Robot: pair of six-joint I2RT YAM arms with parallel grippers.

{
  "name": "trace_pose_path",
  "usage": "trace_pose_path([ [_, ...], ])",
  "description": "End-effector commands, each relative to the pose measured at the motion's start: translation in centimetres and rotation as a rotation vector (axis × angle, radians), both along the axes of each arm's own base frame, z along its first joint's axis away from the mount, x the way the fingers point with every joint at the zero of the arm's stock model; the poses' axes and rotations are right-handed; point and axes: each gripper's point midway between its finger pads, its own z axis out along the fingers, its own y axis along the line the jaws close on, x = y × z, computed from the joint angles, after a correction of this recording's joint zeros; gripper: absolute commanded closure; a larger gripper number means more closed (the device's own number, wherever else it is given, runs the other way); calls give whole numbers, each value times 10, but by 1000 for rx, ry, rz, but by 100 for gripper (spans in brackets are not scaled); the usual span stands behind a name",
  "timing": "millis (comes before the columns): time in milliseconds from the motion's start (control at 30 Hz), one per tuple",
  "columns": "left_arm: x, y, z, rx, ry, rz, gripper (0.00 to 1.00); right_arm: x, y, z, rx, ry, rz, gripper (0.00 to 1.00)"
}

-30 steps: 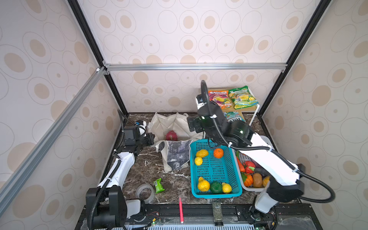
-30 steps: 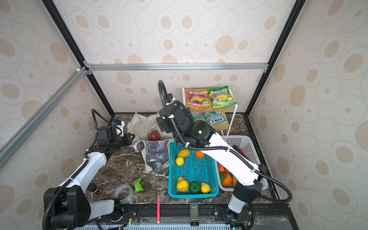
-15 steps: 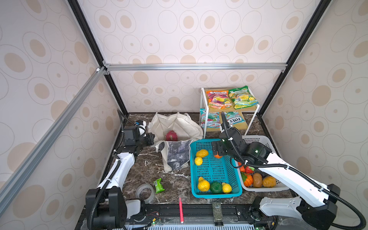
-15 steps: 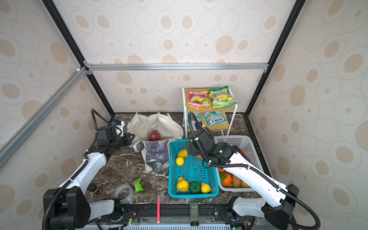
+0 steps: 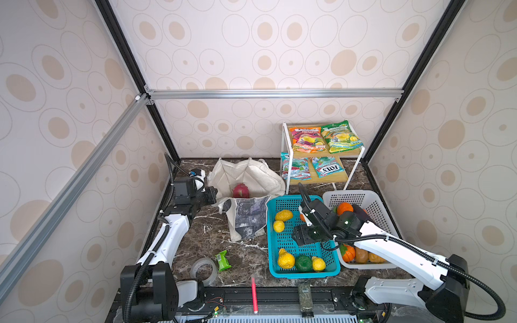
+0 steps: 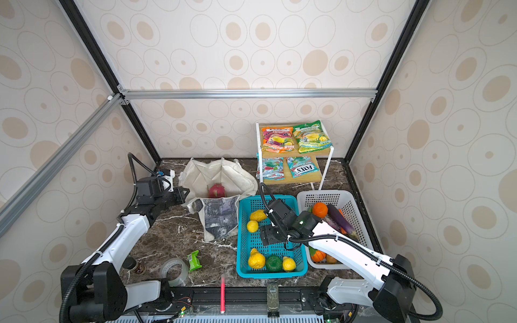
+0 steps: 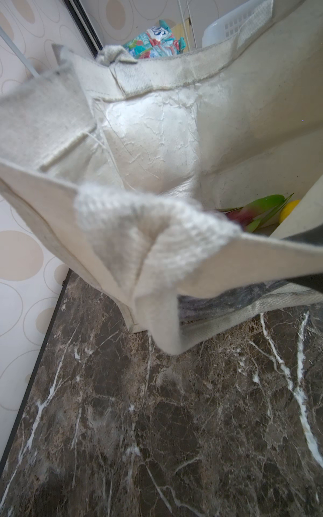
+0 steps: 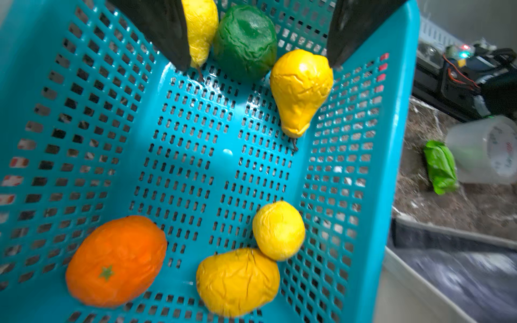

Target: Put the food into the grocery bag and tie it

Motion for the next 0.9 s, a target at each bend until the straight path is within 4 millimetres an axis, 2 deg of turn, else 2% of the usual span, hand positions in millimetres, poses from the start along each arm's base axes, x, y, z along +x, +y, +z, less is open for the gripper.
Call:
trace_pose_path([
  [0,-3,-1,8,1,-20,-2,100,-24,-17,-28,-84,124,-8,23],
  [100,-3,-1,7,4,-15,-3,100,-37,-23,-44,-110,176,-2,23],
  [400,-2,-1,6,3,-10,-2,100,-56,-13,-72,-116,247,26,27],
  [667,-3,-1,5,1,-6,0,100,-62,-4,-90,-91,280,19,28],
  [867,-3,-1,4,1,-4,-2,100,-60,-7,-104,-118,280,-2,28],
])
